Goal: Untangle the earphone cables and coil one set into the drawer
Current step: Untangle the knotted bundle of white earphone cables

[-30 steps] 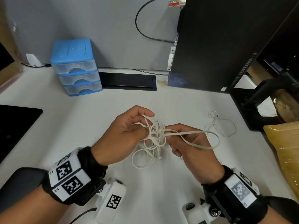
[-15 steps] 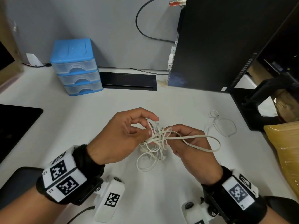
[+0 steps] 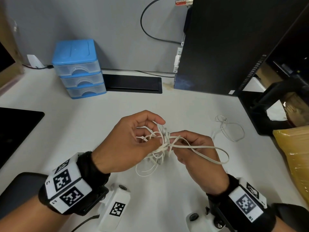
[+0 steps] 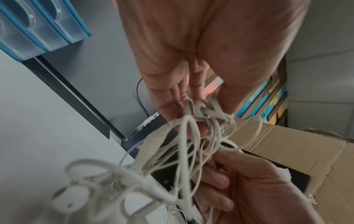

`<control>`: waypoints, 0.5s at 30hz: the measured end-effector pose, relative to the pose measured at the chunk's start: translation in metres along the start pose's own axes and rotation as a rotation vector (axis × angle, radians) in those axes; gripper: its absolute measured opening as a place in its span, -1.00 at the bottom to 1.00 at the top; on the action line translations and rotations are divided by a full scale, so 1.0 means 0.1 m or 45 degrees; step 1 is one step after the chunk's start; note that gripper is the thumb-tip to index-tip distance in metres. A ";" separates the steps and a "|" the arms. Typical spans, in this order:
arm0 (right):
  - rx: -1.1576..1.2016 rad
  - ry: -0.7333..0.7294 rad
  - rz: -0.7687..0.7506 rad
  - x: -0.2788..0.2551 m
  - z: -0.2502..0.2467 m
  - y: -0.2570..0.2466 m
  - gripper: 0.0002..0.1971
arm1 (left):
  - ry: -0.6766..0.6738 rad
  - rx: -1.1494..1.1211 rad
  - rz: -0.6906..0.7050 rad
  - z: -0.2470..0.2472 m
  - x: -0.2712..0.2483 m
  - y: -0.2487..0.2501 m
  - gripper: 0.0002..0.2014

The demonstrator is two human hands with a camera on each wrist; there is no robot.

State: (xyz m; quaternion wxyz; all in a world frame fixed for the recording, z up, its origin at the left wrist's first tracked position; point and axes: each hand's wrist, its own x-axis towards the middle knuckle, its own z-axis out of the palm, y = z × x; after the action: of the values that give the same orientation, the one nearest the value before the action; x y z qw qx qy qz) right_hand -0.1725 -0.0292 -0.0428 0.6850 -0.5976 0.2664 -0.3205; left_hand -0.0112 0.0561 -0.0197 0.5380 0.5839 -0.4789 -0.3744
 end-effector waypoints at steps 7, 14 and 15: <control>0.050 -0.033 -0.023 -0.01 0.02 -0.03 -0.94 | 0.036 0.102 0.056 0.07 -0.06 0.05 -0.64; 0.127 -0.032 -0.022 -0.01 -0.02 0.02 -0.88 | 0.072 0.214 0.156 0.18 -0.14 0.11 -0.64; 0.131 -0.047 -0.024 -0.01 -0.02 0.03 -0.87 | 0.068 0.240 0.175 0.20 -0.15 0.11 -0.67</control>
State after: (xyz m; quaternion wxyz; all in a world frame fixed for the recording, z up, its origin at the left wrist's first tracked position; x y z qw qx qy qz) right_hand -0.1746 -0.0298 -0.0460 0.7164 -0.5700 0.2313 -0.3292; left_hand -0.0355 0.0653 -0.0131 0.5176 0.6075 -0.5365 -0.2742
